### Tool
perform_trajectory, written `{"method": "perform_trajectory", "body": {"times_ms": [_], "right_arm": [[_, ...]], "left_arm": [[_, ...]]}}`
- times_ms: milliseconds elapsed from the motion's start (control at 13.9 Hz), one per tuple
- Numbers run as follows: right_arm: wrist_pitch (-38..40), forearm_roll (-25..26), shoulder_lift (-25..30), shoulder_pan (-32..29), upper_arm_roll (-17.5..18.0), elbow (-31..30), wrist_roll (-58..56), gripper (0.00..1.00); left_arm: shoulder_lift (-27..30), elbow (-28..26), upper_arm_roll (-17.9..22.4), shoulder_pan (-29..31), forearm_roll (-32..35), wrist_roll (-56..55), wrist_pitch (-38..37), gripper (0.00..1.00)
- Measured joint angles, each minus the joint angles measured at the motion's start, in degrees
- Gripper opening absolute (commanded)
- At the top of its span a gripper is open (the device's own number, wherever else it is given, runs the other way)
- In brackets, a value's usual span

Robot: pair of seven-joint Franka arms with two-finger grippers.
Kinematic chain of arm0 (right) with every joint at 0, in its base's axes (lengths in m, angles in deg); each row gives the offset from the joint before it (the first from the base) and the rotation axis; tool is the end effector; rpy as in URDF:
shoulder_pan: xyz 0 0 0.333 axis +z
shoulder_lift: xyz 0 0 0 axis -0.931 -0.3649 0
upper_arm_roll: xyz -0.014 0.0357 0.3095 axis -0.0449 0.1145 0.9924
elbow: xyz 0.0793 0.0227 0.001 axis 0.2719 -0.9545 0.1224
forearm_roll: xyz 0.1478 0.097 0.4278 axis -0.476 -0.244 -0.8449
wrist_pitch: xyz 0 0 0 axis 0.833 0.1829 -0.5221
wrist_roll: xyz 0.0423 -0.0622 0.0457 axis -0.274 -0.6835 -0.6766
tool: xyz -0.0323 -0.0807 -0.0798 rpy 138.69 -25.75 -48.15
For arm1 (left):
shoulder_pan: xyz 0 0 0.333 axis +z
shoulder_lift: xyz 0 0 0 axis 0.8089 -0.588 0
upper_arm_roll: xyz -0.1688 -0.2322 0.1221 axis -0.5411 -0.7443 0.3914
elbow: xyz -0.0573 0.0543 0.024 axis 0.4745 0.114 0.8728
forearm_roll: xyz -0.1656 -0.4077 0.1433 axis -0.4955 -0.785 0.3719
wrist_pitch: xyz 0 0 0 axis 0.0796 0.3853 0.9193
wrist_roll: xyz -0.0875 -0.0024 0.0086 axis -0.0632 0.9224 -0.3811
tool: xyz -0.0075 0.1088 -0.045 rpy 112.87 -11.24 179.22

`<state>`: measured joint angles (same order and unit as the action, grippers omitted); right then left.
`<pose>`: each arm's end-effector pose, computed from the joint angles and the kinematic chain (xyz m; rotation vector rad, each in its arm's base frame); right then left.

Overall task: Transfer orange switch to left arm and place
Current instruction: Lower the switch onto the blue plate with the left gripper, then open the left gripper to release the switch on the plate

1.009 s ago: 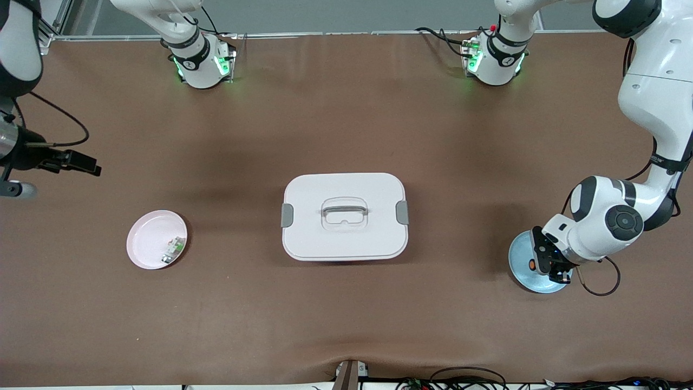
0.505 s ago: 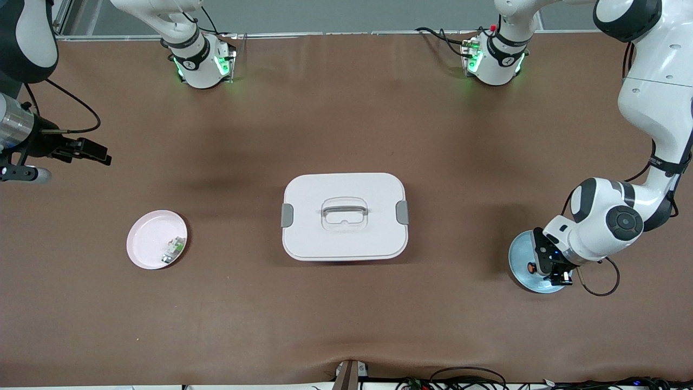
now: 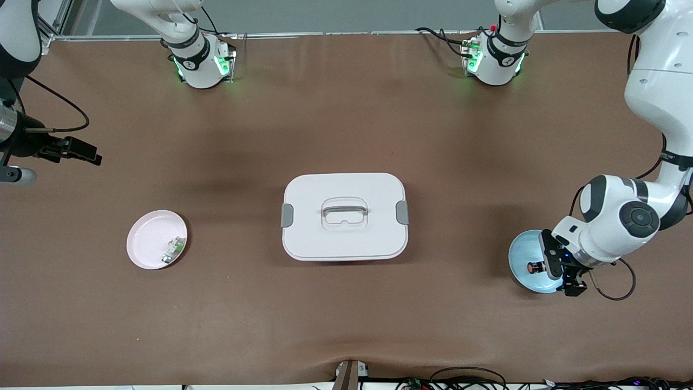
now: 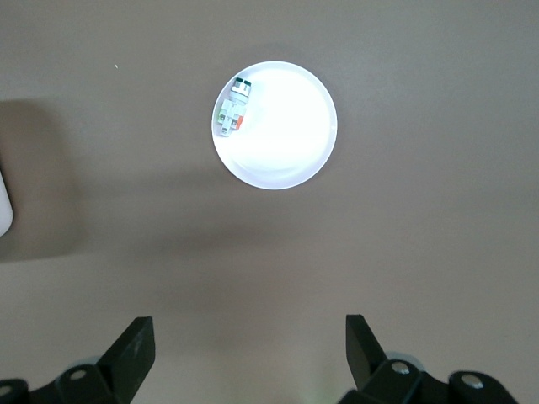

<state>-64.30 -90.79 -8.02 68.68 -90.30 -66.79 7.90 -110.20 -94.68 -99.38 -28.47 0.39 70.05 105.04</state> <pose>0.6229 -0.0587 0.5185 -3.1044 0.1375 0.1628 0.7668 0.0168 0.1875 -2.1172 2.1173 -0.1837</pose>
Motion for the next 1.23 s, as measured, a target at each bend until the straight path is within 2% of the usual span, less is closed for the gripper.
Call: {"method": "perform_trajectory", "body": {"times_ms": [216,432,793,1225], "right_arm": [[0.13,0.00,-0.42,-0.03,-0.03,0.68,0.02,1.00],[0.17,0.00,-0.46,-0.08,-0.04,1.21,0.03,1.00],[0.22,0.00,-0.47,-0.09,-0.04,1.75,0.03,1.00],[0.24,0.00,-0.47,-0.10,-0.05,2.19,0.03,1.00]], "left_arm": [[3.33,0.69,-0.30,0.10,-5.54,-2.85,-3.69,1.00],[6.83,0.88,-0.35,0.20,-6.13,-11.63,-7.95,1.00],[8.72,0.83,-0.45,0.19,-11.78,-31.91,-11.85,1.00],[12.04,0.59,-2.22,-0.24,-12.15,-62.28,-17.83,1.00]]}}
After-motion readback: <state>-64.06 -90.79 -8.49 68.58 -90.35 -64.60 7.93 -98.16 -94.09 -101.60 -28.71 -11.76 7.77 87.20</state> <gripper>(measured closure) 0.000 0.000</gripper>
